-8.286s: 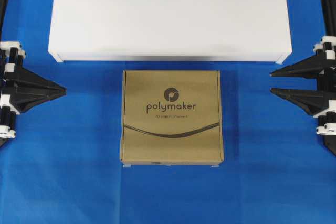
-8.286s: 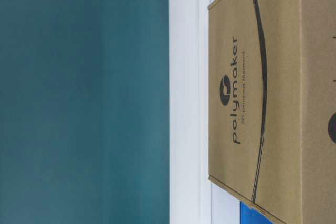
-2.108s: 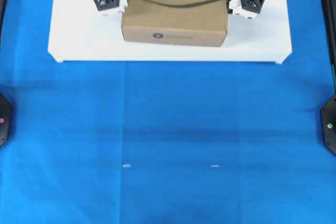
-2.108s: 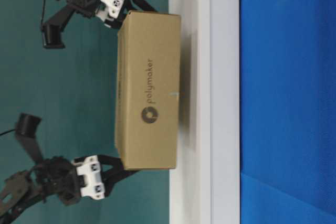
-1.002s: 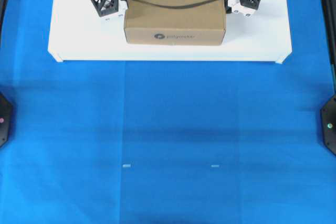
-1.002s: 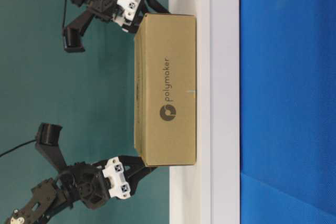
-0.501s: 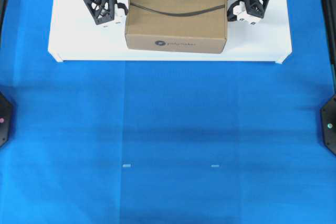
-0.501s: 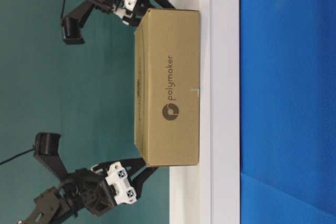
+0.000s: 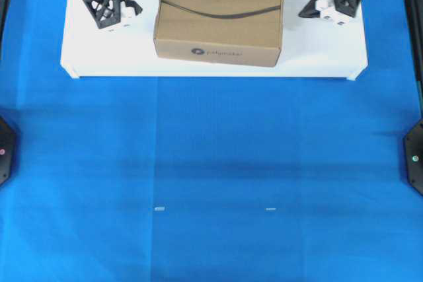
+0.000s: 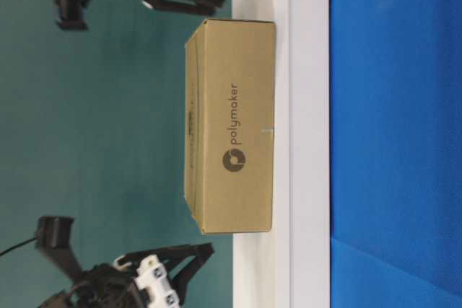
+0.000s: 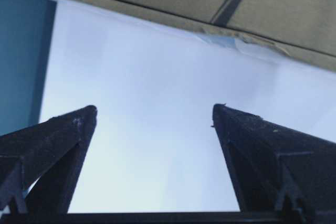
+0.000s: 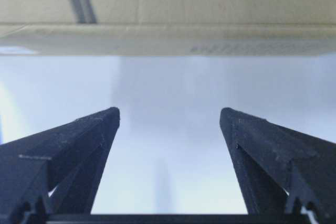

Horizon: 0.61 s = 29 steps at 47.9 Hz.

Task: Place the cardboard box on the stand after clamping it between your arms.
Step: 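Release the box and pull both grippers outward away from it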

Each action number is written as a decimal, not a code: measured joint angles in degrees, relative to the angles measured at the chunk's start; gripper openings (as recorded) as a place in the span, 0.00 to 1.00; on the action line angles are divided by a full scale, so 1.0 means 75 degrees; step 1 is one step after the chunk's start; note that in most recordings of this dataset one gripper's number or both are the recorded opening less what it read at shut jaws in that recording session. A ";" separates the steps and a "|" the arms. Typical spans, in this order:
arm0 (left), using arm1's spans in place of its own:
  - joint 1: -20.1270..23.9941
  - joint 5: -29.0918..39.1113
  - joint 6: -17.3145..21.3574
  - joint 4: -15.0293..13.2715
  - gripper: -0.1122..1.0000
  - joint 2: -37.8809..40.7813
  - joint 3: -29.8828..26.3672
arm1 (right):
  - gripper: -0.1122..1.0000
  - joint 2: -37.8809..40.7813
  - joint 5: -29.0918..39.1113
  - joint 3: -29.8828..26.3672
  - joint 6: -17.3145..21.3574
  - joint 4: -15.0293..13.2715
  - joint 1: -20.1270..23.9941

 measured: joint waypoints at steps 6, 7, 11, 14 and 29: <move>-0.0152 0.0035 -0.0199 0.0000 0.88 -0.0762 0.0176 | 0.99 -0.0773 0.0059 0.0293 0.0551 0.0070 0.0035; -0.0223 0.0035 -0.0187 0.0000 0.88 -0.0926 0.0211 | 0.99 -0.0926 0.0047 0.0363 0.0668 0.0082 0.0059; -0.0691 -0.0012 -0.0387 0.0000 0.88 -0.1512 0.0387 | 0.99 -0.1582 0.0000 0.0609 0.1020 0.0105 0.0199; -0.1090 -0.0047 -0.0586 0.0000 0.88 -0.1852 0.0563 | 0.99 -0.2039 -0.0117 0.0773 0.1301 0.0117 0.0398; -0.3082 -0.1570 -0.2555 0.0000 0.88 -0.3340 0.1676 | 0.99 -0.3891 -0.1863 0.1875 0.2953 0.0141 0.2848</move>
